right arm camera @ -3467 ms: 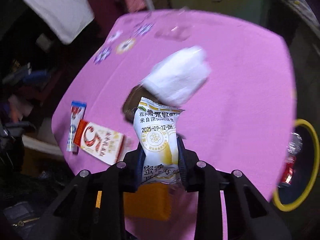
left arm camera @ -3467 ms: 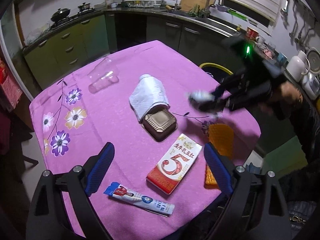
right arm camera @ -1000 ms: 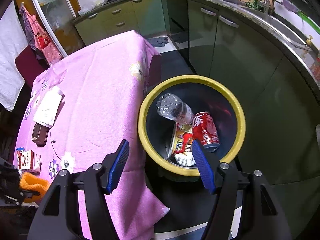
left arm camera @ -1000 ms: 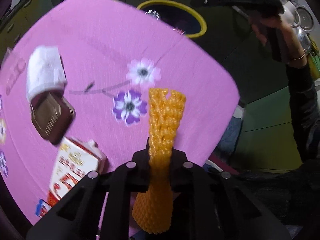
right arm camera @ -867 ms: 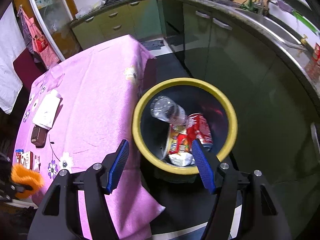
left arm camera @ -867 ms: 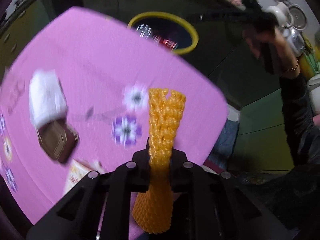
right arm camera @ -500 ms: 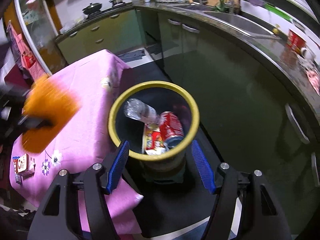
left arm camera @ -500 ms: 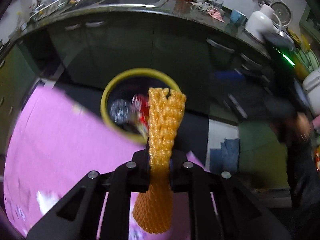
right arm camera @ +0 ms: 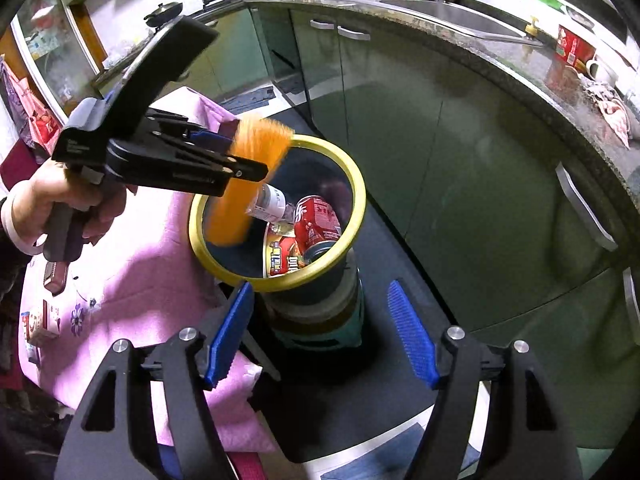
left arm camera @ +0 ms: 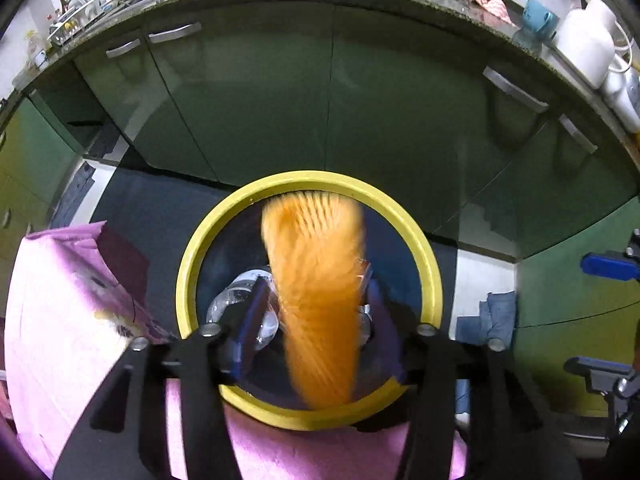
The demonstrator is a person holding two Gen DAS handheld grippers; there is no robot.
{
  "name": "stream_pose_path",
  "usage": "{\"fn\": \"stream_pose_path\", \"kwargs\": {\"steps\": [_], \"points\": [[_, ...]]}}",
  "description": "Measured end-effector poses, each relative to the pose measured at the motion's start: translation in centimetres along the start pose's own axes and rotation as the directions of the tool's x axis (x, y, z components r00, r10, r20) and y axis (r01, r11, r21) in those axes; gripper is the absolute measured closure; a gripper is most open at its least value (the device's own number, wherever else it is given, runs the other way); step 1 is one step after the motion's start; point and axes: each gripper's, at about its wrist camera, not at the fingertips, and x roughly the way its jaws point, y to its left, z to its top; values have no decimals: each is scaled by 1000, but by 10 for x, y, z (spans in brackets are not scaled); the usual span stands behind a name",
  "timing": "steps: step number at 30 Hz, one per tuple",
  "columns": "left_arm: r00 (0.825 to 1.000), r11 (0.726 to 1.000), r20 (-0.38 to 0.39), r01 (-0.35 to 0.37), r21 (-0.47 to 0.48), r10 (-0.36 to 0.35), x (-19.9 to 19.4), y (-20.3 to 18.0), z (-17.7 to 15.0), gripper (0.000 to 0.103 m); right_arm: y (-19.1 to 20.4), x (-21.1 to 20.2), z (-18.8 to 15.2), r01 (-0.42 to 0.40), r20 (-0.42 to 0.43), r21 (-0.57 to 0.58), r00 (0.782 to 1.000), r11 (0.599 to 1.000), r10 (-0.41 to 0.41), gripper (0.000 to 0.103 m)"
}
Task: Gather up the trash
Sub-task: 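Grasp the orange mesh sleeve with the left gripper and drop it into the bin, then grasp the red-and-white milk carton with the right gripper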
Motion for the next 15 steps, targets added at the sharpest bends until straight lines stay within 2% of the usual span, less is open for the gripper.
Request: {"fn": "stream_pose_path", "kwargs": {"steps": [2, 9, 12, 15], "points": [[1000, 1000, 25, 6, -7, -5, -11, 2, -5, 36, 2, 0, 2, 0, 5, -3, 1000, 1000, 0, 34], [993, 999, 109, 45, -16, -43, -80, 3, -44, 36, 9, -8, -4, 3, 8, -10, 1000, 1000, -3, 33], [984, 996, 165, 71, -51, -62, -124, 9, -79, 35, 14, -11, -7, 18, 2, -24, 1000, 1000, -18, 33], [977, 993, 209, 62, -100, -40, -173, 20, -134, 33, 40, -12, -9, -28, -10, -101, 1000, 994, 27, 32]]}}
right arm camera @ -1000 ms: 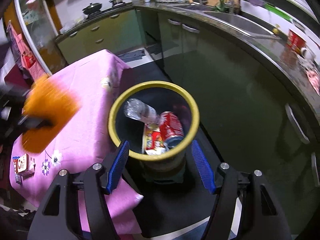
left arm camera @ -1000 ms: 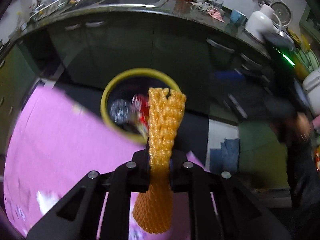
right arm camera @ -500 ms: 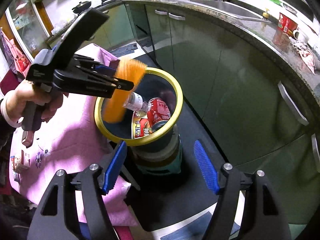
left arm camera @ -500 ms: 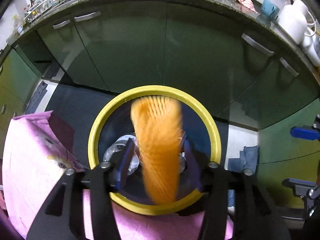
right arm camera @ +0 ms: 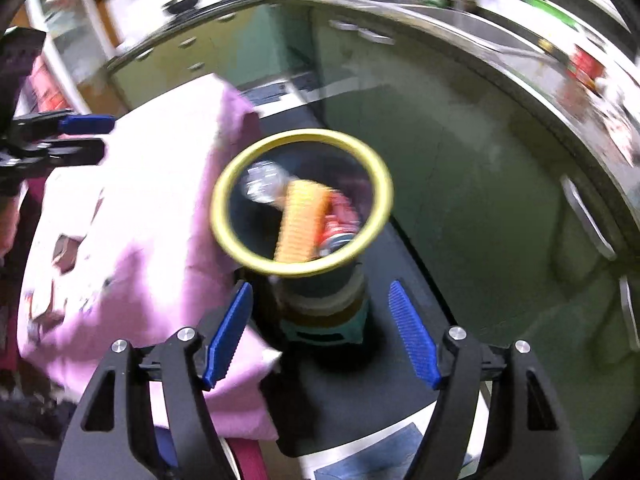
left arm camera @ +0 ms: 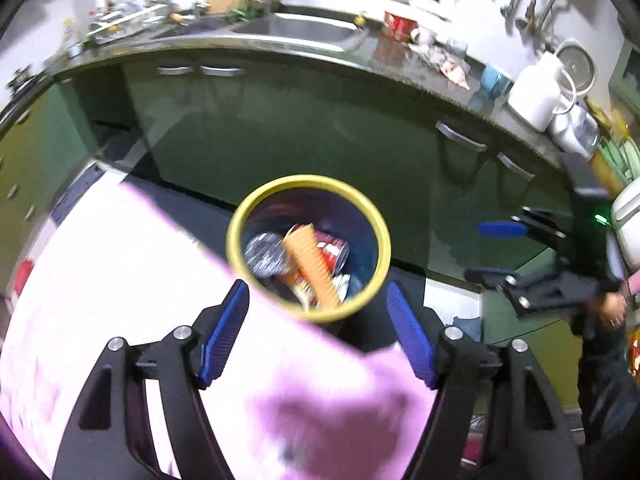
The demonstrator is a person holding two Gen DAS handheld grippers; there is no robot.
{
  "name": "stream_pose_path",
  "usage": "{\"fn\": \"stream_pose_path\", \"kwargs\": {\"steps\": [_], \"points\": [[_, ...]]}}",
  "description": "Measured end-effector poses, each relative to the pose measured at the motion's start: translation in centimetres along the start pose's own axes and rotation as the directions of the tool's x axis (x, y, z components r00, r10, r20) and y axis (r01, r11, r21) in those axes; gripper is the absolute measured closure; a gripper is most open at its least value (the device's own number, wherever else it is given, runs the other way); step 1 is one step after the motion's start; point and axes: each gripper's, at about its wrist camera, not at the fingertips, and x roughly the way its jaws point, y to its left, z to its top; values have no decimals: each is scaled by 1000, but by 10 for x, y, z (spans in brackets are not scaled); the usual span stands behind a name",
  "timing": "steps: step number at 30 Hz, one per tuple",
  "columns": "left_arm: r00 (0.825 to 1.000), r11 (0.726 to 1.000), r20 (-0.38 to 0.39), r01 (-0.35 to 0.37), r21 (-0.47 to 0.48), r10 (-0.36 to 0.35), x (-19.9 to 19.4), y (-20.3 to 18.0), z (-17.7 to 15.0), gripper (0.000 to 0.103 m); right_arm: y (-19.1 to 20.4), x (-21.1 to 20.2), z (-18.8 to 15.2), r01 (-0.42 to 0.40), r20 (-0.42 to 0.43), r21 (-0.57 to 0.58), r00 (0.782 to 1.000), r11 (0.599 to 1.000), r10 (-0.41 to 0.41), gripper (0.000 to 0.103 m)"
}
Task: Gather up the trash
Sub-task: 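Grasp the red-and-white milk carton with the right gripper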
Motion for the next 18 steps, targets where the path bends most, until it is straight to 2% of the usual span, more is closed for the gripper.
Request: {"fn": "stream_pose_path", "kwargs": {"steps": [3, 5, 6, 10, 12, 16, 18], "points": [[998, 997, 44, -32, -64, 35, -55, 21, -48, 29, 49, 1, 0, -124, -9, -148, 992, 981, 124, 32], [996, 992, 66, -56, -115, 64, -87, 36, -81, 28, 89, 3, 1, -219, -36, -270, 975, 938, 218, 32], [992, 985, 78, -90, -145, 102, -105, 44, -101, 28, 116, 6, 1, -266, -65, -346, 964, 900, 259, 32], [965, 945, 104, -209, -253, 241, -156, 69, -169, 25, 210, 19, -5, -382, -179, -578, 922, 721, 345, 32], [952, 914, 106, -239, -328, 287, -178, 79, -207, 25, 261, 28, -8, -432, -247, -673, 896, 600, 368, 32], [940, 863, 103, -251, -438, 326, -206, 91, -264, 25, 334, 47, -16, -524, -380, -754, 840, 396, 387, 32], [934, 845, 100, -260, -467, 343, -214, 94, -282, 25, 359, 55, -21, -546, -429, -777, 824, 314, 370, 32]]}}
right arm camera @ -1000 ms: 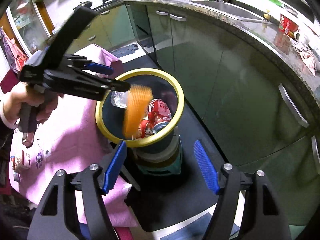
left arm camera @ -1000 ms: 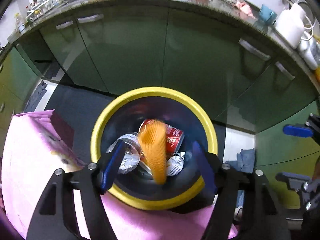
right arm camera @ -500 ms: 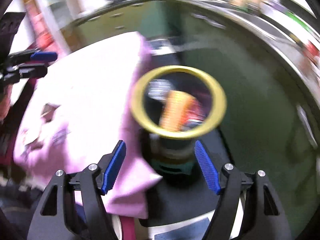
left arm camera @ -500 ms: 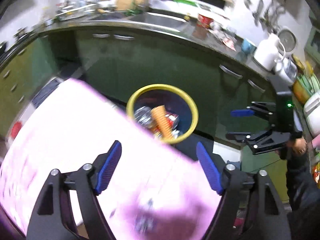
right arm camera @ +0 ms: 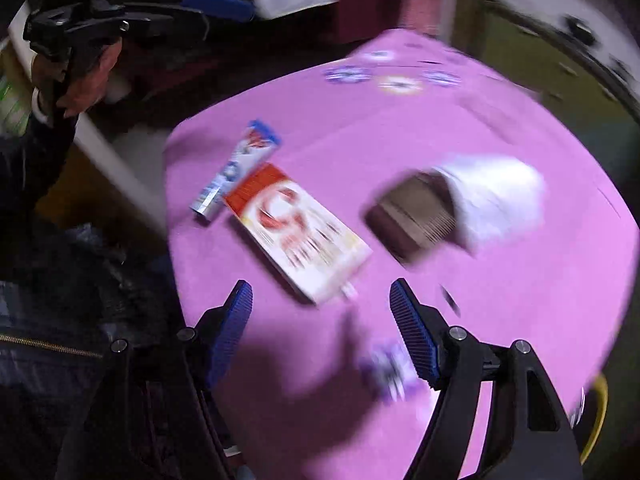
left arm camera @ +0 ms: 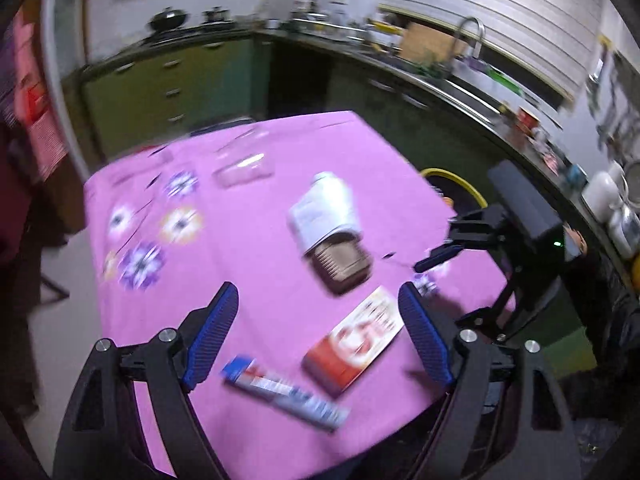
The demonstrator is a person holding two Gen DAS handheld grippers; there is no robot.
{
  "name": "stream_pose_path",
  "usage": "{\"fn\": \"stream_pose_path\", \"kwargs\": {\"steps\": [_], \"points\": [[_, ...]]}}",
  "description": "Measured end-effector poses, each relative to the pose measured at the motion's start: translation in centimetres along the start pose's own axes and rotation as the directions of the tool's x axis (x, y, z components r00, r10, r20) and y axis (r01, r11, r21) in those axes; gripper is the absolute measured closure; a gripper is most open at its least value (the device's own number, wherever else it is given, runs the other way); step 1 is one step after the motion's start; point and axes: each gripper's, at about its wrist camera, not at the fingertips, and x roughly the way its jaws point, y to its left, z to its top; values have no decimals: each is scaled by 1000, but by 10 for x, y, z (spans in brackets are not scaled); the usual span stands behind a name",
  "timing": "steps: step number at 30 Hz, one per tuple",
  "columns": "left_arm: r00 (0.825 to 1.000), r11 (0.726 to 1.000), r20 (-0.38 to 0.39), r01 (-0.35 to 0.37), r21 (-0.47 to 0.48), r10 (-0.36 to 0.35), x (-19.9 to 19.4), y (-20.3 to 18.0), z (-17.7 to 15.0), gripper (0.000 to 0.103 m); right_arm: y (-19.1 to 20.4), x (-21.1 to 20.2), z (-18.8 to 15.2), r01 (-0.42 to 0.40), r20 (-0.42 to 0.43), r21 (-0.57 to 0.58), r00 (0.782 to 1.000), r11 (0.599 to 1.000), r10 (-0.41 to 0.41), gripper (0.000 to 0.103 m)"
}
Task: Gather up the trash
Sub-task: 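Grasp the red-and-white milk carton with the right gripper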
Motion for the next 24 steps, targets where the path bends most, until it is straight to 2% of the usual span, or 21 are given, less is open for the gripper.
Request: {"fn": "stream_pose_path", "kwargs": {"steps": [3, 8, 12, 18, 20, 24], "points": [[1000, 999, 8, -19, -42, 19, -11, 16, -20, 23, 9, 27, 22, -2, -69, -111, 998, 994, -6, 32], [1000, 997, 1, -18, -80, 18, -14, 30, -31, 23, 13, 57, 36, -61, -161, -180, 987, 982, 31, 32], [1000, 997, -1, -14, -75, 14, -9, 32, -32, 23, 9, 68, 36, -77, -192, -167, 980, 983, 44, 33], [1000, 999, -11, 3, -52, -3, 0, 29, -30, 23, 7, 62, 19, -89, -190, -101, 979, 991, 69, 43], [1000, 999, -15, 8, -41, -8, 3, 26, -29, 23, 8, 60, 6, -107, -211, -68, 973, 992, 91, 47], [1000, 1000, -14, 11, -17, -11, 5, 16, -26, 20, 12, 59, -3, -51, -194, -38, 980, 998, 43, 47]]}}
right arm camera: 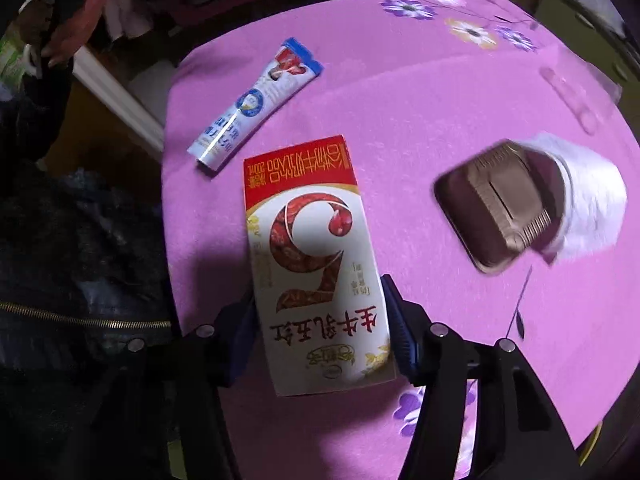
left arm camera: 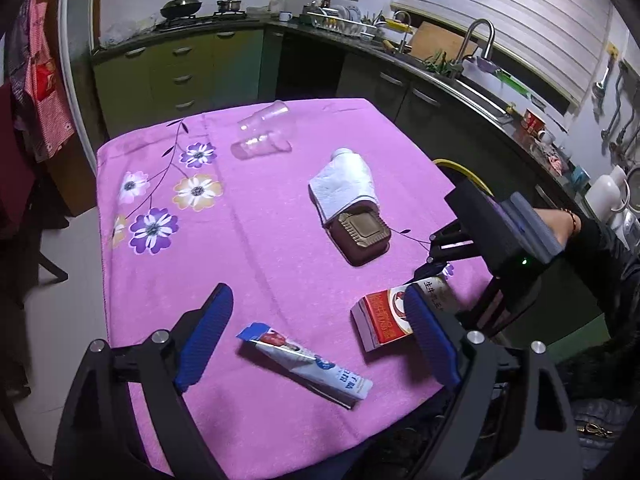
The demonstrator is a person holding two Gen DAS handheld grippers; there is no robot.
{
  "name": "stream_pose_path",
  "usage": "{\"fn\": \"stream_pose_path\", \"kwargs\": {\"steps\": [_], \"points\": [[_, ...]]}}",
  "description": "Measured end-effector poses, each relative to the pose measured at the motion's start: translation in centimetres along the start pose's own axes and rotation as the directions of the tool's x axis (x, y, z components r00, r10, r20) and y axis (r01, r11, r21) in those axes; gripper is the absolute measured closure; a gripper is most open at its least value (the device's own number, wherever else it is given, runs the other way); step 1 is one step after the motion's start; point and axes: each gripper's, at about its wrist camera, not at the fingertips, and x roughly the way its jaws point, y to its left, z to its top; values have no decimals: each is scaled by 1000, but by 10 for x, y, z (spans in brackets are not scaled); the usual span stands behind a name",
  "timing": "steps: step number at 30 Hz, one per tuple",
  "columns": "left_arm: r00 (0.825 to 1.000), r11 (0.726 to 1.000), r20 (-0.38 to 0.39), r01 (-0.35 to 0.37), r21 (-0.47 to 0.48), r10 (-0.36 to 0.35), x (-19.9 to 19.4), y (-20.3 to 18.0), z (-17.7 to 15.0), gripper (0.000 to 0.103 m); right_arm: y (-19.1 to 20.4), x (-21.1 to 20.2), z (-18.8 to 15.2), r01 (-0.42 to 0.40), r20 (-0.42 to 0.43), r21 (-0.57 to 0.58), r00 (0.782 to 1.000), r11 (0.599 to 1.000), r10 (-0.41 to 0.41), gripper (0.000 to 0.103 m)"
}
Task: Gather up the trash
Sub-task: 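Grasp the red-and-white milk carton with the right gripper, then carry the milk carton over the bin and open the right gripper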
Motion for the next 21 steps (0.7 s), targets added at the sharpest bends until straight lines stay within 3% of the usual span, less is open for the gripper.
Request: {"fn": "stream_pose_path", "kwargs": {"steps": [3, 7, 11, 13, 15, 18, 19, 21], "points": [[1000, 1000, 2, -6, 21, 6, 0, -6, 0, 20, -2, -10, -13, -2, 40, 65, 999, 998, 0, 49], [1000, 1000, 5, -5, 30, 5, -1, -9, 1, 20, -20, -44, -39, -3, 163, 202, 986, 979, -31, 50], [1000, 999, 0, 2, 44, -2, 3, -14, 4, 20, -48, -95, -73, 56, 259, 373, 952, 926, -162, 50], [1000, 998, -6, 10, 55, -9, 5, -18, 6, 20, -70, -122, -101, 110, 264, 485, 927, 868, -265, 50], [1000, 997, -10, 12, 70, -11, 7, -23, 7, 20, -104, -148, -140, 188, 210, 630, 893, 754, -399, 49], [1000, 997, -13, 14, 80, -13, 8, -27, 8, 20, -155, -166, -195, 258, 77, 794, 855, 550, -512, 49], [1000, 997, -15, 11, 81, -10, 8, -29, 9, 20, -174, -166, -213, 262, 28, 842, 852, 472, -522, 49], [1000, 997, -19, 4, 80, -3, 9, -30, 10, 20, -204, -160, -244, 267, -50, 894, 858, 360, -511, 49]]}}
